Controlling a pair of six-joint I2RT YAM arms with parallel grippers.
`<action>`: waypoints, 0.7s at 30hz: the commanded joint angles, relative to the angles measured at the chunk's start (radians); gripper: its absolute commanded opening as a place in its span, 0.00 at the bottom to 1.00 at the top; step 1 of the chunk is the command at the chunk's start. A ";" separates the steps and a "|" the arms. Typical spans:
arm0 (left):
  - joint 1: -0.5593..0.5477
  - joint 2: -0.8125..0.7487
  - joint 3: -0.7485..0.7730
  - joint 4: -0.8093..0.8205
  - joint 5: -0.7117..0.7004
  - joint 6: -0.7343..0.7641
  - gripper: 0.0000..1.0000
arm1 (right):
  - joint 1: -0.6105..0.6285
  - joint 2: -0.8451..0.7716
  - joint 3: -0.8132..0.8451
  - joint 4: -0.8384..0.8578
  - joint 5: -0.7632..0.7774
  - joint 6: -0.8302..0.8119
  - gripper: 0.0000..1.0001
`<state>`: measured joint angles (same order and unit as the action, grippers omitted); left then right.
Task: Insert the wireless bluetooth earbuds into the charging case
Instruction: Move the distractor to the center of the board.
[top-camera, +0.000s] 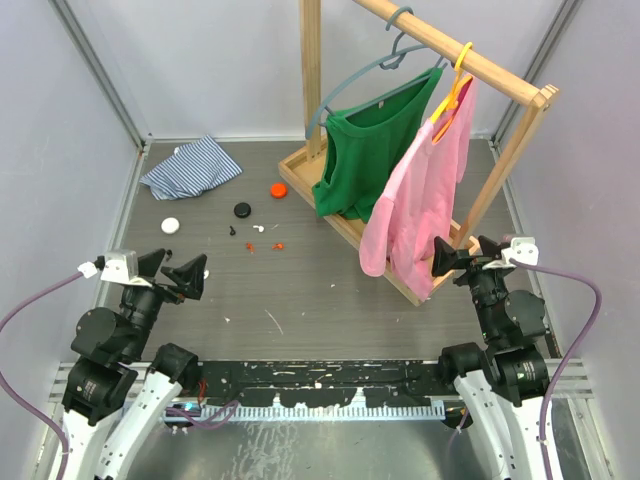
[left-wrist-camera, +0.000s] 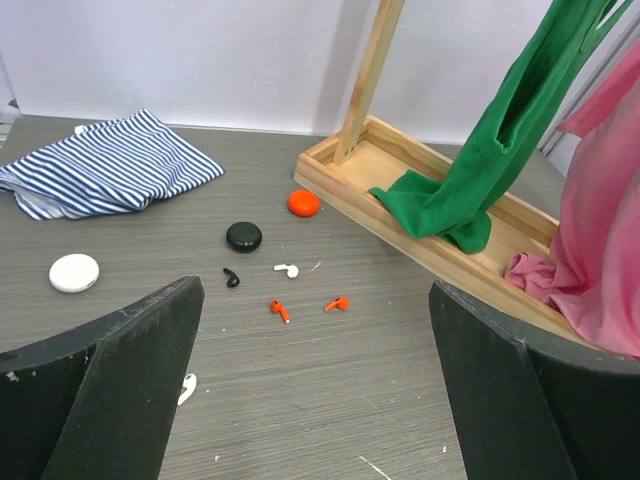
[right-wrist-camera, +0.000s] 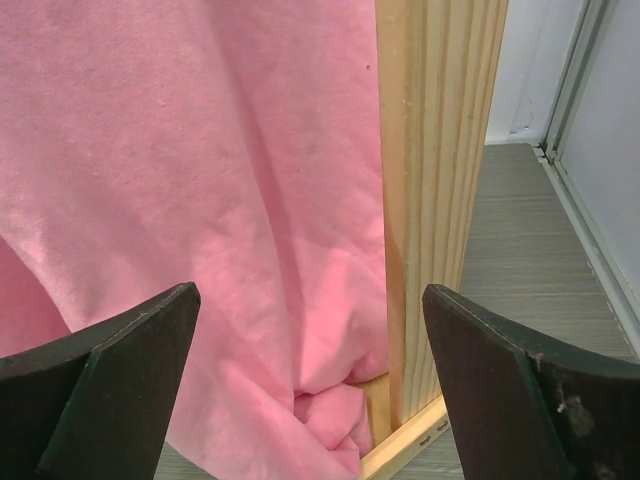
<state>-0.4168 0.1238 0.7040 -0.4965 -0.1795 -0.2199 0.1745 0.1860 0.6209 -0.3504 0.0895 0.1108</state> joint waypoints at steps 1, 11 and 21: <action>0.007 0.007 0.002 0.073 0.015 0.009 0.98 | -0.004 -0.005 0.033 0.074 -0.021 -0.005 1.00; 0.005 0.003 0.000 0.075 0.020 0.009 0.98 | -0.004 -0.007 0.028 0.093 -0.129 0.004 1.00; 0.000 -0.004 -0.001 0.073 0.028 0.007 0.98 | -0.004 0.175 0.090 0.173 -0.445 0.042 1.00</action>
<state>-0.4168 0.1238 0.7025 -0.4885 -0.1680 -0.2199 0.1745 0.2752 0.6453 -0.2775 -0.1780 0.1307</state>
